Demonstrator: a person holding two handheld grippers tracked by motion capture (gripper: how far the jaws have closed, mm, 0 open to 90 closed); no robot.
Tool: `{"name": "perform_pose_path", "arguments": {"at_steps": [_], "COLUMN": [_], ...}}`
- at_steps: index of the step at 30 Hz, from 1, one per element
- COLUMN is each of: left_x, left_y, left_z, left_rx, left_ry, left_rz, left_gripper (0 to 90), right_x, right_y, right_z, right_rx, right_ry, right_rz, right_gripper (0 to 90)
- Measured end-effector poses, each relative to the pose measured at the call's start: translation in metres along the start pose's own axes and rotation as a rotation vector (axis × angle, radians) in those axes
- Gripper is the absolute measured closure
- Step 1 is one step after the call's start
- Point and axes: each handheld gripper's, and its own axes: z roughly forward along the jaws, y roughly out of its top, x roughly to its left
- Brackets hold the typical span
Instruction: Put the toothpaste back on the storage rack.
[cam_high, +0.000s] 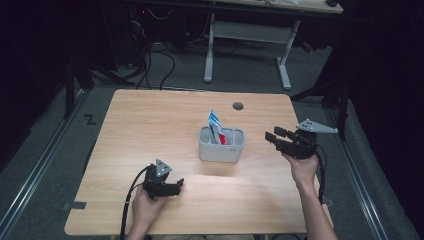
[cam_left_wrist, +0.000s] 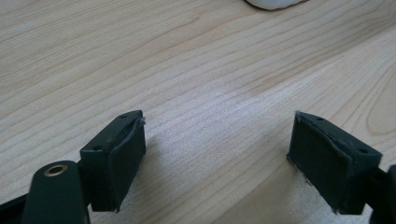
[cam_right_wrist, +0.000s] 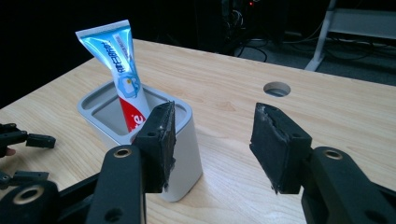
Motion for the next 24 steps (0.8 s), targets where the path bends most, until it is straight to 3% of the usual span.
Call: {"name": "perform_pose_path", "arguments": {"at_steps": [24], "left_x": [0.0], "left_y": [0.0], "left_z": [0.0], "left_rx": [0.0], "left_ry": [0.0], "left_rz": [0.0], "left_gripper": [19.0], "right_x": [-0.008], "right_y": [-0.022], "right_z": [-0.01], "right_rx": [0.024], "right_ry": [-0.004], "right_rz": [0.027], "right_gripper": [49.4]}}
